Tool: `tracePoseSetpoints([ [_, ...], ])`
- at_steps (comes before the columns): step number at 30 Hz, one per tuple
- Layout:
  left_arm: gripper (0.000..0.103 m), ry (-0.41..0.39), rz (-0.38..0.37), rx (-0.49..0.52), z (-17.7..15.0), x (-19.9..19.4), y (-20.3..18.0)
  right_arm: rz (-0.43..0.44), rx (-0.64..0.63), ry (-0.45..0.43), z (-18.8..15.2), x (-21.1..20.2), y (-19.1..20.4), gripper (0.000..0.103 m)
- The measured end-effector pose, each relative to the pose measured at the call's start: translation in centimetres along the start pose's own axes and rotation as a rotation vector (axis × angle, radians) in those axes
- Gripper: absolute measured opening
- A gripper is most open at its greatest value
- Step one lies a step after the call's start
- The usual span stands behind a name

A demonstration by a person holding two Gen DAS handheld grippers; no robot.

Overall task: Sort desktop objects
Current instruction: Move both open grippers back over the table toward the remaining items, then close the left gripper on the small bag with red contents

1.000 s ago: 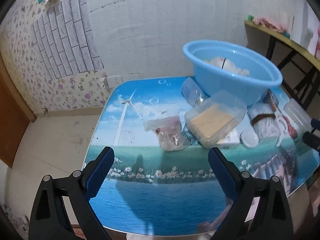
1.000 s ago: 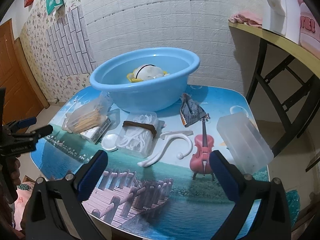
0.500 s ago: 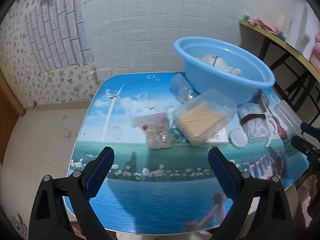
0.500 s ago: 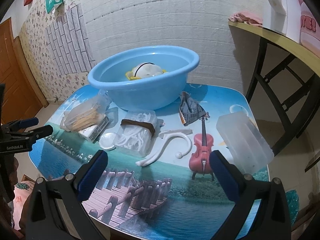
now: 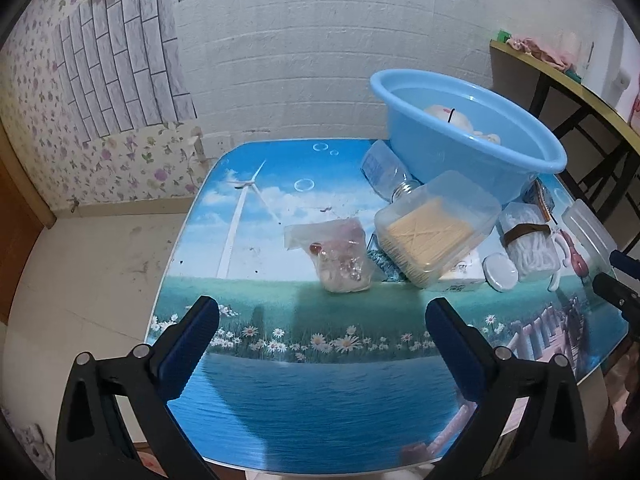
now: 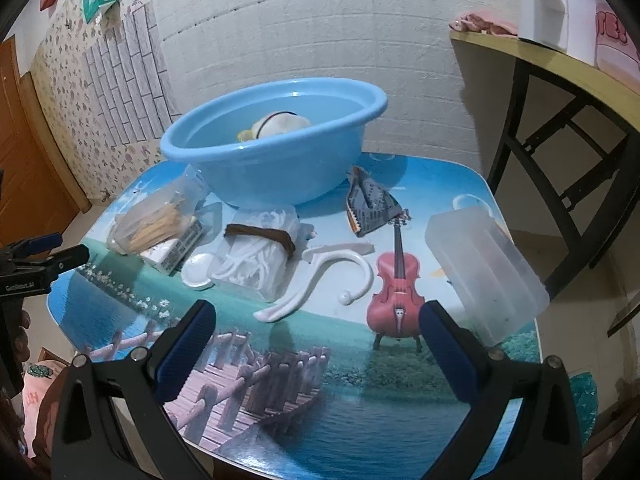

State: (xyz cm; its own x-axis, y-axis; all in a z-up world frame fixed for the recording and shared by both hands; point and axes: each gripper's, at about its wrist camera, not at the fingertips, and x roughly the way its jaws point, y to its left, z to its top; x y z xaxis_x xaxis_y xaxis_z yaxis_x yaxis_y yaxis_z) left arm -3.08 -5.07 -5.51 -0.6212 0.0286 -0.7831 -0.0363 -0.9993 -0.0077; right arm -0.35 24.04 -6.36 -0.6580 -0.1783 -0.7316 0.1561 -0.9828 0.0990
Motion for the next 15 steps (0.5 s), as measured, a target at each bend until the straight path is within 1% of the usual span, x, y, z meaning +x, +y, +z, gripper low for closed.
tracePoseSetpoints([
  [5,0.103,0.037,-0.013,-0.011,-0.1,1.6,0.6,-0.005,0.024,-0.001,0.0,0.3,-0.6,0.103],
  [8,0.103,0.046,0.011,-0.004,0.1,2.6,0.8,-0.019,0.023,0.004,0.2,0.7,-0.7,0.103],
  [12,0.103,0.060,-0.003,-0.009,0.6,3.9,1.1,-0.038,0.028,0.021,0.7,1.7,-1.3,0.103],
  [15,0.103,0.066,0.010,-0.014,1.2,4.7,1.2,-0.047,0.034,0.033,1.1,2.5,-1.6,0.103],
])
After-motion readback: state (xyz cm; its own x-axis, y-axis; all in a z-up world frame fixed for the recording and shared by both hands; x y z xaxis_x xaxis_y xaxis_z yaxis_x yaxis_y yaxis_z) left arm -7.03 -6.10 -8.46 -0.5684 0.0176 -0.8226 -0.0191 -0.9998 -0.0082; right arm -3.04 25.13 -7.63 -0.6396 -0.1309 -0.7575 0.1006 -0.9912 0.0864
